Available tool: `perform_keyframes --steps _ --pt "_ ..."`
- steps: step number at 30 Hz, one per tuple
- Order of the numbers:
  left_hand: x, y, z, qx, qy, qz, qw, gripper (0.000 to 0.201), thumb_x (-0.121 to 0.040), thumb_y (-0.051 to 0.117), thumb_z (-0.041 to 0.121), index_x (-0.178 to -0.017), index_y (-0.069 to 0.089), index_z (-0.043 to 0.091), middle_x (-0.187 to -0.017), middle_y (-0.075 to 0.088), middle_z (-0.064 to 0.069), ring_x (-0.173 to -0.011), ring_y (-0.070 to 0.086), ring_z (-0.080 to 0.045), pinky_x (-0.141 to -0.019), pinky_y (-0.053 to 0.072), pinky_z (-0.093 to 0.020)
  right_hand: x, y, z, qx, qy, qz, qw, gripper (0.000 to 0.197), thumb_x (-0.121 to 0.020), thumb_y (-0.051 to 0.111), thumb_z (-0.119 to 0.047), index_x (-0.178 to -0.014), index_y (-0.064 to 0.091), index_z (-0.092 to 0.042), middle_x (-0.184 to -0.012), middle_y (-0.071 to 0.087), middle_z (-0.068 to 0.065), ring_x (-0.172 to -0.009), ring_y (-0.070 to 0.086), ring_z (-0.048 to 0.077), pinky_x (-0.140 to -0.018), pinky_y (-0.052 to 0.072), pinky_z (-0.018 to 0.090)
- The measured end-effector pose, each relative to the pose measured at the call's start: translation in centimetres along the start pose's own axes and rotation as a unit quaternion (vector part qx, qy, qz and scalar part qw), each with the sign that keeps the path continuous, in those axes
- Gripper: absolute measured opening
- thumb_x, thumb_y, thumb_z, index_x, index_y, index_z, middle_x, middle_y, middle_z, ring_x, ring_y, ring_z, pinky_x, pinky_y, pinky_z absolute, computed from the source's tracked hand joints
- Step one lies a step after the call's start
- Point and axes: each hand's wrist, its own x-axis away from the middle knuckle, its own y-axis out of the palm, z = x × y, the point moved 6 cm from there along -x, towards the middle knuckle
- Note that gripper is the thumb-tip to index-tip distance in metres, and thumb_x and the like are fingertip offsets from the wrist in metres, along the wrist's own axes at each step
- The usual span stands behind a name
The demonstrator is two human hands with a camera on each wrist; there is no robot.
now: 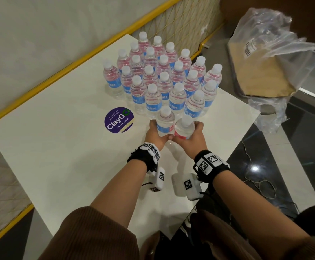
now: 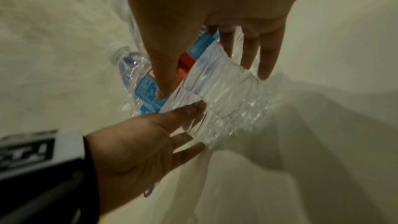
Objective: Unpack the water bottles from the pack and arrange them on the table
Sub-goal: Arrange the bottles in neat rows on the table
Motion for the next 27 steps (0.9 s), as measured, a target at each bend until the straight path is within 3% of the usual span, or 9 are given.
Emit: perform_keyframes --steps 3,5,8,12,14,16,20,25,27 --pt "-0.1 -0.1 -0.3 -0.001 -0.004 -0.001 1.0 0.07 -0.076 0.076 0.014 -0.133 0.036 0.007 -0.128 0.056 -0.01 -0.115 0.056 -0.025 -0.086 0.041 -0.024 0.2 0.5 0.5 0.013 -0.001 -0.065 0.998 0.084 -0.071 0.077 -0.003 -0.133 0.022 -0.018 -0.117 0.045 -0.01 -0.106 0.051 0.011 -0.09 0.041 0.024" --pt "-0.2 -0.1 -0.6 0.002 -0.01 -0.006 1.0 0.077 -0.074 0.078 0.017 -0.138 0.035 0.011 -0.133 0.054 -0.008 -0.12 0.054 -0.025 -0.097 0.044 -0.03 0.3 0.3 1.1 0.047 -0.001 -0.085 0.995 0.083 -0.075 0.068 0.002 -0.142 0.022 -0.018 -0.124 0.047 -0.006 -0.113 0.049 0.013 -0.092 0.038 0.025" --pt "-0.1 0.0 -1.2 -0.005 -0.017 -0.009 1.0 0.079 -0.071 0.079 0.012 -0.138 0.038 0.013 -0.133 0.056 -0.008 -0.121 0.054 -0.026 -0.104 0.043 -0.038 0.5 0.0 1.2 0.051 -0.004 -0.051 0.997 0.073 -0.076 0.071 -0.007 -0.138 0.036 -0.02 -0.131 0.052 0.001 -0.118 0.052 0.018 -0.095 0.041 0.028" --pt "0.5 0.2 -1.6 0.01 -0.02 0.012 1.0 0.07 -0.073 0.076 0.005 -0.134 0.042 0.01 -0.128 0.059 -0.009 -0.117 0.057 -0.024 -0.097 0.044 -0.028 0.2 0.2 1.2 0.066 0.016 -0.012 0.998 0.081 -0.061 0.083 -0.028 -0.13 0.042 -0.02 -0.126 0.052 0.006 -0.116 0.054 0.024 -0.099 0.046 0.043" --pt "0.6 0.1 -1.4 0.008 -0.018 0.023 1.0 0.068 -0.074 0.077 0.007 -0.133 0.044 0.01 -0.126 0.06 -0.009 -0.114 0.057 -0.023 -0.091 0.042 -0.024 0.2 0.5 1.7 0.062 0.02 -0.04 0.997 0.082 -0.059 0.082 -0.022 -0.131 0.043 -0.019 -0.126 0.054 0.002 -0.113 0.055 0.019 -0.097 0.047 0.038" --pt "0.3 0.1 -1.0 0.001 -0.015 0.03 0.999 0.066 -0.071 0.079 0.009 -0.129 0.047 0.01 -0.124 0.061 -0.008 -0.111 0.059 -0.024 -0.091 0.045 -0.026 0.4 0.5 2.5 0.079 0.033 -0.053 0.995 0.073 -0.069 0.077 -0.009 -0.134 0.043 -0.017 -0.127 0.053 0.003 -0.112 0.053 0.018 -0.097 0.045 0.034" --pt "-0.6 -0.1 -0.5 -0.04 -0.012 0.049 0.998 0.073 -0.063 0.085 0.018 -0.125 0.048 0.008 -0.122 0.053 -0.013 -0.111 0.056 -0.029 -0.096 0.048 -0.043 0.3 0.0 3.0 0.118 0.048 0.001 0.992 0.07 -0.068 0.081 -0.026 -0.127 0.046 -0.018 -0.122 0.052 0.008 -0.111 0.054 0.025 -0.098 0.046 0.042" --pt "-0.1 0.0 -0.7 -0.064 0.001 0.028 0.998 0.073 -0.069 0.08 0.022 -0.131 0.044 0.011 -0.127 0.044 -0.011 -0.113 0.054 -0.027 -0.099 0.046 -0.04 -0.3 -0.5 2.9 0.122 0.067 -0.006 0.99 0.073 -0.07 0.081 -0.02 -0.132 0.042 -0.015 -0.119 0.047 0.007 -0.101 0.052 0.017 -0.091 0.043 0.027" --pt "0.3 0.0 -1.2 -0.05 0.002 0.029 0.998 0.073 -0.072 0.078 0.019 -0.136 0.043 0.014 -0.127 0.044 -0.01 -0.104 0.058 -0.026 -0.094 0.05 -0.037 -0.3 -0.6 3.4 0.134 0.08 -0.018 0.988 0.07 -0.071 0.079 -0.023 -0.132 0.044 -0.02 -0.118 0.049 0.008 -0.099 0.056 0.021 -0.093 0.049 0.034"
